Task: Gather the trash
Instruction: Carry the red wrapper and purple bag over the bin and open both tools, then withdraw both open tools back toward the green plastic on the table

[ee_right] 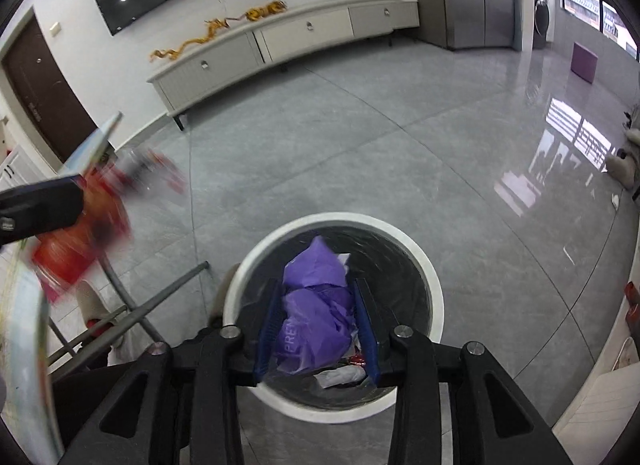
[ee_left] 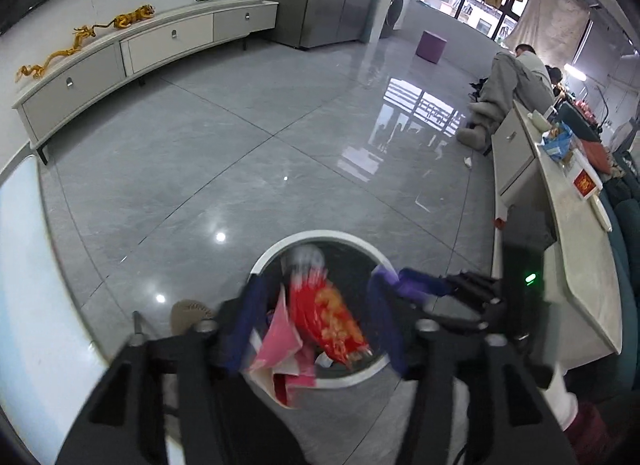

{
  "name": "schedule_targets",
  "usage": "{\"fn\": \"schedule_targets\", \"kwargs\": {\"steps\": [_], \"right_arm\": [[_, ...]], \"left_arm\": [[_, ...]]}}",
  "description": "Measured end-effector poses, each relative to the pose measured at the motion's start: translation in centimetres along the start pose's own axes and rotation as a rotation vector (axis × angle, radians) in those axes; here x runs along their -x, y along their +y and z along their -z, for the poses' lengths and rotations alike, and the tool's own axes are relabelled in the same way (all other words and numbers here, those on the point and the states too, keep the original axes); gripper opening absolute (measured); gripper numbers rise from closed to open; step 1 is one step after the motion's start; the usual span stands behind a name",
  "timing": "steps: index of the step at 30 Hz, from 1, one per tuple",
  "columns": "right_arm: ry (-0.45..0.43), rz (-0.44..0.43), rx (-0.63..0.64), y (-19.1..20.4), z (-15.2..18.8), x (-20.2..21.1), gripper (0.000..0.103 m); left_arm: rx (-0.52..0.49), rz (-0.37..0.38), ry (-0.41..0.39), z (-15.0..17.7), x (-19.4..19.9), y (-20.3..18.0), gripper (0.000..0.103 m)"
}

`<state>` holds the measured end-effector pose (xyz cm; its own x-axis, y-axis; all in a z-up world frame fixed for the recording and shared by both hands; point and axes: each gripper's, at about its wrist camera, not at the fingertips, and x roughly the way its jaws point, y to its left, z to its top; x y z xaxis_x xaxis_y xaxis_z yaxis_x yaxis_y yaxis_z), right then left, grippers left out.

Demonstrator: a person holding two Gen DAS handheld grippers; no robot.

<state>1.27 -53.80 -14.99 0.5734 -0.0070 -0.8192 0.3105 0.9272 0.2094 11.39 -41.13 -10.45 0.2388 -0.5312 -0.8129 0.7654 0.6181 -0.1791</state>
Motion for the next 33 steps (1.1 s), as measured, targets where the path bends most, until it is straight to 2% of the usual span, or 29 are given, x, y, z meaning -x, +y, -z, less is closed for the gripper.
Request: {"fn": "schedule_targets", "kwargs": {"steps": [1, 3, 6, 9, 14, 20, 26, 30, 33], "right_arm": [[0.008, 0.007, -0.005, 0.1, 0.1, -0.4, 0.045], [0.024, 0.029, -0.009, -0.2, 0.3, -1.1, 0.052], [0.03, 0.041, -0.021, -0.6, 0.5, -1.1, 0.055], [0.02, 0.044, -0.027, -0.6, 0.7, -0.1, 0.056], [-0.029, 0.043, -0.018, 0.5, 0.3, 3.0, 0.057], [-0.142, 0.008, 0.022, 3.7, -0.6, 8.9, 0.059], [-0.239, -0.05, 0.104, 9.2, -1.4, 13.9, 0.063], [-0.274, -0.096, 0.182, 13.7, -1.8, 15.6, 0.066], [-0.279, -0.129, 0.228, 16.7, -2.0, 16.0, 0.067]], "left_arm": [[0.003, 0.008, 0.0, -0.2, -0.3, -0.1, 0.06], [0.007, 0.02, 0.006, -0.6, -0.6, 0.1, 0.061], [0.008, 0.018, -0.003, -0.4, -0.3, 0.0, 0.061], [-0.003, -0.024, -0.026, 0.2, 1.1, 0.3, 0.061], [-0.023, -0.135, -0.092, 1.8, 5.1, 1.0, 0.061], [-0.024, -0.302, -0.208, 4.6, 11.8, 2.7, 0.061], [0.06, -0.475, -0.298, 8.5, 18.7, 6.7, 0.061], [0.124, -0.564, -0.351, 11.0, 22.6, 9.2, 0.072], [0.173, -0.602, -0.383, 13.2, 25.2, 11.1, 0.072]]}}
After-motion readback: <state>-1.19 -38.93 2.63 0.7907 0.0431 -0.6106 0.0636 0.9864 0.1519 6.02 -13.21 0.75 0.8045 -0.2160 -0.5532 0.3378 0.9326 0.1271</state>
